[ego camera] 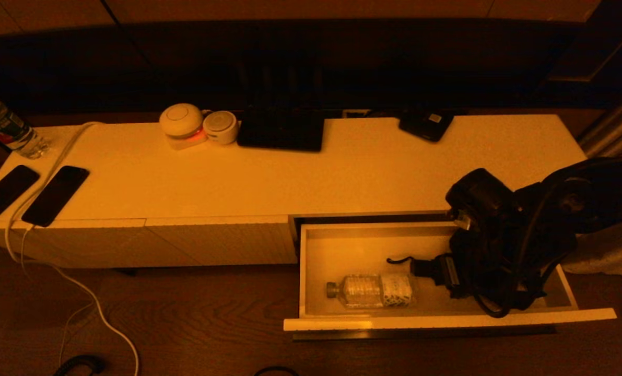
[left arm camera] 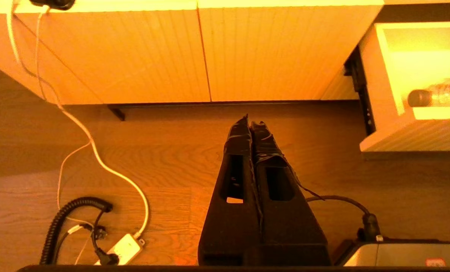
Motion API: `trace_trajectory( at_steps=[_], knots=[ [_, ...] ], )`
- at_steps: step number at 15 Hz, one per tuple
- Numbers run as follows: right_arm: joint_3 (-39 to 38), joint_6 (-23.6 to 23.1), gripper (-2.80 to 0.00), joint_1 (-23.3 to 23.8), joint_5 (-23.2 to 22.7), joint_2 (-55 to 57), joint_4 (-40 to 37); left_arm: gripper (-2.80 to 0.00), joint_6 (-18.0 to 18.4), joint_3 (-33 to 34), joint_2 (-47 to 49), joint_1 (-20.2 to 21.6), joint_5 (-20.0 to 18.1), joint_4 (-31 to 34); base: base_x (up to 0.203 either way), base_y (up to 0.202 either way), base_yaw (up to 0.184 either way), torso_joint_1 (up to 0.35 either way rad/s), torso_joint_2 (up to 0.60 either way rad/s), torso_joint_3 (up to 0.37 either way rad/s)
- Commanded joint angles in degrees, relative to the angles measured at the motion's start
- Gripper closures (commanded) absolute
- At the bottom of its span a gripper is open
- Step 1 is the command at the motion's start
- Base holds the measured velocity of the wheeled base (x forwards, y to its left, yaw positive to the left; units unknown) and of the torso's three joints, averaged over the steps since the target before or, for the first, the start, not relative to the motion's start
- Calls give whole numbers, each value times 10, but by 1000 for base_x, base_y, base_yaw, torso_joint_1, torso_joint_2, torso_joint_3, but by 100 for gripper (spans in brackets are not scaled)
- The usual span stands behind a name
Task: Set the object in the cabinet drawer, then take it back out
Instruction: Open the drawer, then take the umbrella out of the drawer and put it on the table
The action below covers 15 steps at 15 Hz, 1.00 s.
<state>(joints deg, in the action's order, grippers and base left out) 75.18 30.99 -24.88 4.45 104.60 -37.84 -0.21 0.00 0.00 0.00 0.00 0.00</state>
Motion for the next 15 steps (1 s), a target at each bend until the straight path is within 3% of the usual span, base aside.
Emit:
trace_trajectory(
  at_steps=[1,3,5,8,11,13,15],
  knots=[
    [14,-24,0,1,23,-49,8,0,0,0,0,0,0,0,0,0,0,0,0,0],
    [6,-92,0,3,69,-74,10,0,0,0,0,0,0,0,0,0,0,0,0,0],
    [-6,-188,0,14,112,-91,11,0,0,0,0,0,0,0,0,0,0,0,0,0],
    [-30,-447,0,63,150,-115,28,0,0,0,0,0,0,0,0,0,0,0,0,0],
    [-63,-758,0,126,157,-126,93,0,0,0,0,0,0,0,0,0,0,0,0,0],
    [-72,-927,0,161,137,-123,139,0,0,0,0,0,0,0,0,0,0,0,0,0],
    [-73,-1042,0,192,75,-119,157,0,0,0,0,0,0,0,0,0,0,0,0,0]
  ],
)
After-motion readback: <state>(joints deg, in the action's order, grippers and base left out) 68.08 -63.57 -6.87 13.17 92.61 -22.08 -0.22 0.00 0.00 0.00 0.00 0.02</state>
